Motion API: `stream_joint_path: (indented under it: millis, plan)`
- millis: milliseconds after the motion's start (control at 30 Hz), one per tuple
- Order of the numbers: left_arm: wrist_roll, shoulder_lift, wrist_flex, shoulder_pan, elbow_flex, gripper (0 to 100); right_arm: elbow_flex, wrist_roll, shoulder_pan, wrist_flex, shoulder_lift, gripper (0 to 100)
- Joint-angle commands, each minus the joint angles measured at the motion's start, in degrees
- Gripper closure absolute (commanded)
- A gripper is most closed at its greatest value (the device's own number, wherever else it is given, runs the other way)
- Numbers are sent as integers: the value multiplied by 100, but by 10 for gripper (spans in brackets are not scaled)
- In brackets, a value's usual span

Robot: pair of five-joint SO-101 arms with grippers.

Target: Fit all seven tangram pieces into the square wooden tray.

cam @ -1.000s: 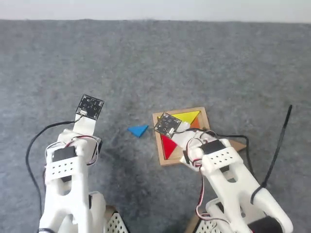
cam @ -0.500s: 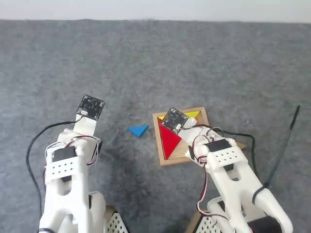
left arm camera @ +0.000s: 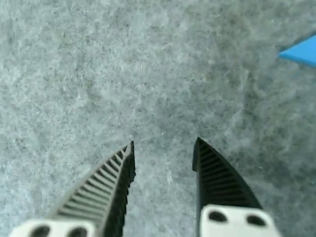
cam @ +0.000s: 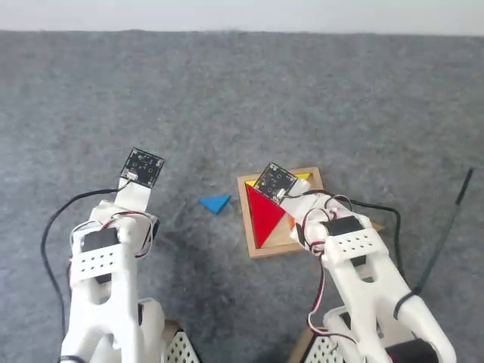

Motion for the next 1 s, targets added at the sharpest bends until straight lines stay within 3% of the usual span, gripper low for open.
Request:
stream_joint_path:
  millis: [0, 233, 367, 500, 800, 967]
  plan:
    - [-79, -18, -62, -26, -66, 822, -141, 35, 242, 48, -127, 950]
    - [-79, -18, -62, -26, -66, 822, -220, -580, 233, 796, -1174, 813]
    - [-79, -18, -62, -26, -66, 822, -220, -800, -154, 1279, -1622, 790]
    - [-79, -18, -62, -26, -66, 822, -220, -1196, -470, 1191, -1358, 682]
    - [-79, -18, -62, -26, -57, 822, -220, -510, -330, 207, 110, 656]
    - [-79, -9, -62, -26, -57, 822, -334, -70, -127, 198, 453, 666]
